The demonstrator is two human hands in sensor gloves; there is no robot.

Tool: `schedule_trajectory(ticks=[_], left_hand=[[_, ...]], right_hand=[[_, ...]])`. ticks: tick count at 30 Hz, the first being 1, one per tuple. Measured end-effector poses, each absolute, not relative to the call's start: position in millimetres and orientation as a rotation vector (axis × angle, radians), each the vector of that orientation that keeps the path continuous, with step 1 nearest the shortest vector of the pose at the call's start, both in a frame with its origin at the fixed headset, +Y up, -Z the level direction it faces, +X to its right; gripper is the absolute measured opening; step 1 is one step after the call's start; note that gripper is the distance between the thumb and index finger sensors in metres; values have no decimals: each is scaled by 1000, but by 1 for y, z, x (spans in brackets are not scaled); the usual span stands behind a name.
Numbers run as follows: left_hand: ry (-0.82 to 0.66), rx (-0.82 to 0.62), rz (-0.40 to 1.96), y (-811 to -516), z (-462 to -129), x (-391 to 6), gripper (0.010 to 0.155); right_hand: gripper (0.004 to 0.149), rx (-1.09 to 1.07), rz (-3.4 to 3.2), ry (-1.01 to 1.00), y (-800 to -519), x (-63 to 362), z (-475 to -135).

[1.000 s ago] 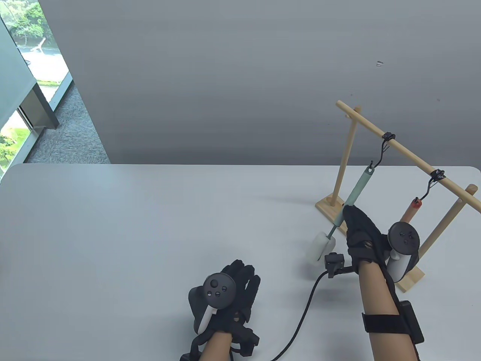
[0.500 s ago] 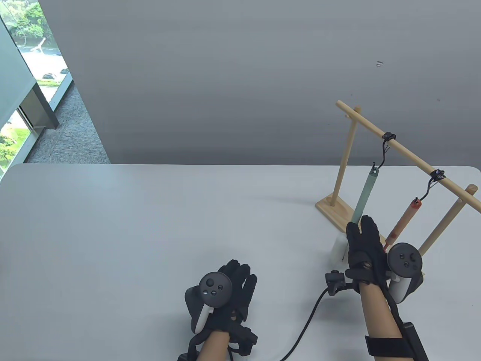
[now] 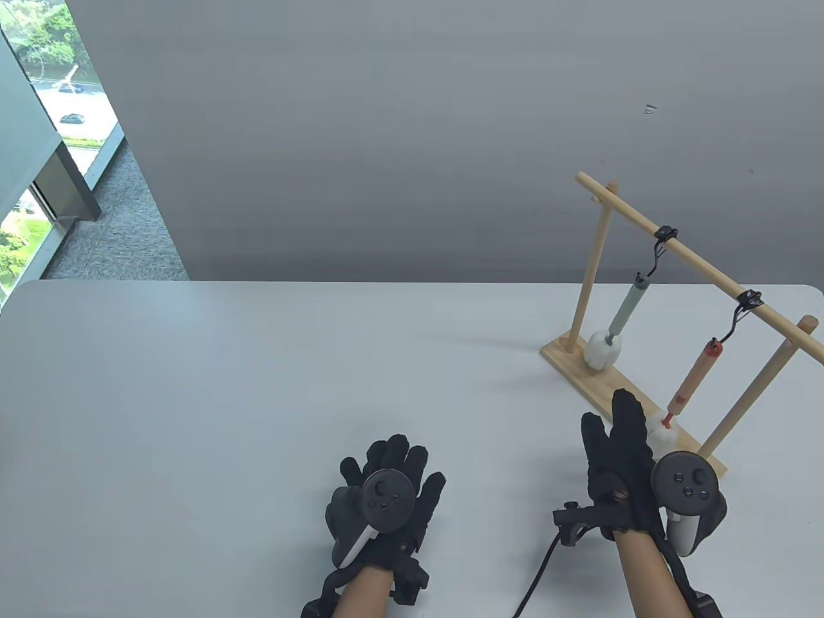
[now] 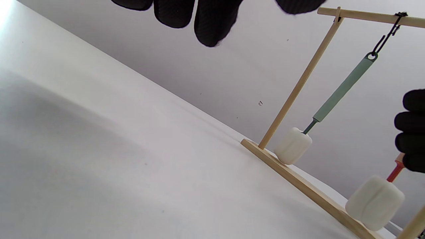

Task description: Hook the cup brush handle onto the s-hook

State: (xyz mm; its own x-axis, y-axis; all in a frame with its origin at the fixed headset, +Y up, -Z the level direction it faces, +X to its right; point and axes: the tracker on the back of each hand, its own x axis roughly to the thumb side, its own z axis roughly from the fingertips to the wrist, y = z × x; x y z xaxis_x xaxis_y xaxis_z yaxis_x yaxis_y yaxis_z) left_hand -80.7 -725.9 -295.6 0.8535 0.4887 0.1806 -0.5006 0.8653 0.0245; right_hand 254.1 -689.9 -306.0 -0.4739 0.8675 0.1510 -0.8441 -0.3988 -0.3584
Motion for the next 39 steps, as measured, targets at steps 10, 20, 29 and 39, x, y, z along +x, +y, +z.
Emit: schedule_trajectory(ticks=[10,20,29,39], left_hand=[[-219,91,311,-718,-294,-77,66],[-292,-5,194,-728,-293,-59,70],[-378,-60,93,-733,-290,-48,74],[-374,-106,28,-733,-289,-46,81]], right_hand=[[66,79,2252,-482,-681,240,-284],[67,312,2601,-312,-718,215,-283],[68,537,2884,-230,-725,182,-281],[73,543,3019,-253,-730,165,-275]])
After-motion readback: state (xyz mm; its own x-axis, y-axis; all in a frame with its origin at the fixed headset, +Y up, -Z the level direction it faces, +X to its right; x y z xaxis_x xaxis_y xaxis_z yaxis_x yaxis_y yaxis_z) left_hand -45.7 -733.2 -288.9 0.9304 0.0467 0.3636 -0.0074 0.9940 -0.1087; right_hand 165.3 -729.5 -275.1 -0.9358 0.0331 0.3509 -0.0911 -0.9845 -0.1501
